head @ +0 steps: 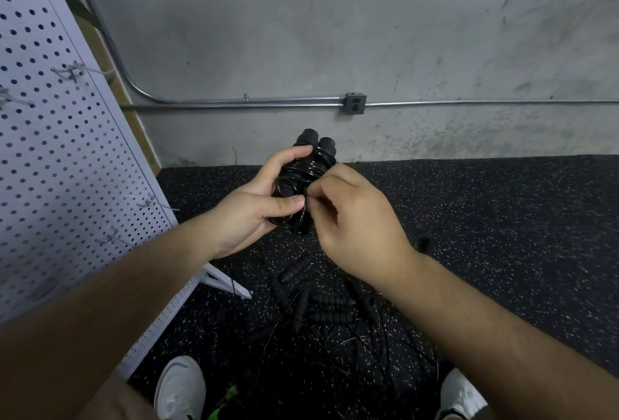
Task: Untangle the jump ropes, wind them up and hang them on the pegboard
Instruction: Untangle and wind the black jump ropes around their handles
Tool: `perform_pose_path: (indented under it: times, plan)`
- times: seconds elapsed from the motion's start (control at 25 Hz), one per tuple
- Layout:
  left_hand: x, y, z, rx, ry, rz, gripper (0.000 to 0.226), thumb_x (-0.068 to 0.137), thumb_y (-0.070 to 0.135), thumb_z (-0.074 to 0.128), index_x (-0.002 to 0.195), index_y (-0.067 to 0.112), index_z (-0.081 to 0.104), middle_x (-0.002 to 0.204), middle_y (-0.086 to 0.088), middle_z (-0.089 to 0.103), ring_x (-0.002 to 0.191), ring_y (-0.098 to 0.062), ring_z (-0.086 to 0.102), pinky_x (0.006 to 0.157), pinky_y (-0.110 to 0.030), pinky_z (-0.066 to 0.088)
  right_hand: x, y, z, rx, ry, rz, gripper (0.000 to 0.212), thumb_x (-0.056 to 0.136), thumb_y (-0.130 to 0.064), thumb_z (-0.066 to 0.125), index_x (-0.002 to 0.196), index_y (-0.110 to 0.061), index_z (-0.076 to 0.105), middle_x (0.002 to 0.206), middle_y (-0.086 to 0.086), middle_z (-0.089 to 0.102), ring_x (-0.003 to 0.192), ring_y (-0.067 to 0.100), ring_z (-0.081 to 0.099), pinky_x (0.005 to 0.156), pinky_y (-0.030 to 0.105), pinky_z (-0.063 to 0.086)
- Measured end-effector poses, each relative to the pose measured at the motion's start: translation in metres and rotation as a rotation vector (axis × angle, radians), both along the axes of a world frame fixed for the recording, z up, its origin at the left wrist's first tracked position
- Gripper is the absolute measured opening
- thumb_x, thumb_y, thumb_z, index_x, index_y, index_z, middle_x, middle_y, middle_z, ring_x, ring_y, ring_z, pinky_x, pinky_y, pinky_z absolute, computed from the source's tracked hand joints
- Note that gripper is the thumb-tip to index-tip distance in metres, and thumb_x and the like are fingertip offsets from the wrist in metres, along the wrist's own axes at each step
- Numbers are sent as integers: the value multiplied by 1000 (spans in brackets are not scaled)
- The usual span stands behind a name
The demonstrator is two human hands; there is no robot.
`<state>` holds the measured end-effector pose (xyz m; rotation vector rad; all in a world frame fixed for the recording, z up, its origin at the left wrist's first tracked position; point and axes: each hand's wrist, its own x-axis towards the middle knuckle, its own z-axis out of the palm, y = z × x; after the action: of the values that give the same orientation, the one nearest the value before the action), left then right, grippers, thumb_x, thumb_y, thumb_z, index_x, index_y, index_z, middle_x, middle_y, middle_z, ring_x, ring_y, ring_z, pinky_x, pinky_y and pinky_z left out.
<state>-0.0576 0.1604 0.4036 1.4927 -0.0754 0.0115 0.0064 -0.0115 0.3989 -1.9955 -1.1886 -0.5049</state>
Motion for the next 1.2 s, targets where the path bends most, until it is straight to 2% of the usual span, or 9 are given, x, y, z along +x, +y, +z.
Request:
perform_pose_path:
  times: [0.12,0.24,0.32,0.44,0.64,0.84,1.0,1.08,1.2]
  plan:
    - [4,12,4,68,54,88,74,82,7,72,143,35,40,125,-13,65,107,-21,70,85,-34,57,10,-12,11,18,117,44,19,90,-16,64,108,-12,71,103,-6,60,89,4,56,82,21,51]
    - [5,17,-4,243,126,62,64,79,27,81,130,24,42,106,-12,69,92,-27,70,74,-39,54,22,-13,10,-71,-10,140,32,96,-22,67,128,-19,66,117,-5,59,108,10,52,98,20,42]
    - [9,15,-10,272,113,41,50,84,33,78,122,17,49,100,-9,71,91,-29,69,72,-39,54,31,-6,3,-77,-48,160,23,96,-21,68,117,-15,72,112,-3,65,109,18,54,99,24,40]
    - [11,9,-13,271,56,84,37,92,31,67,123,12,59,111,-18,71,98,-40,71,86,-49,58,42,-5,-3,-72,68,125,13,96,-21,66,102,-12,73,102,-5,67,104,15,55,94,18,39]
    - [11,1,-20,347,33,180,36,86,36,65,119,22,64,116,-11,69,103,-25,72,87,-48,61,42,-1,-9,-160,91,40,17,99,-27,62,98,-11,68,96,-5,63,92,14,57,74,23,41]
    - [12,-6,-21,553,4,249,20,98,11,63,116,19,65,105,0,73,90,2,69,73,-10,51,36,7,-9,-259,-41,-90,18,99,-25,59,97,-9,65,93,5,67,81,27,64,66,29,42]
    - [11,-9,-31,574,9,248,23,98,6,61,117,18,65,102,-2,73,92,-13,72,82,-24,57,42,5,1,-300,128,-165,21,100,-31,56,99,-14,68,98,3,70,89,24,65,76,32,48]
    - [11,-11,-36,543,22,246,26,99,4,59,109,28,63,95,5,72,84,-6,70,78,-22,57,48,3,2,-293,264,-223,23,101,-34,57,99,-15,69,95,0,71,90,20,64,74,29,45]
    - [7,-10,-45,592,34,266,31,99,9,61,105,40,62,95,14,72,90,4,66,89,-19,50,49,7,-8,-283,321,-205,22,101,-34,57,98,-15,69,91,-2,70,87,18,63,72,29,44]
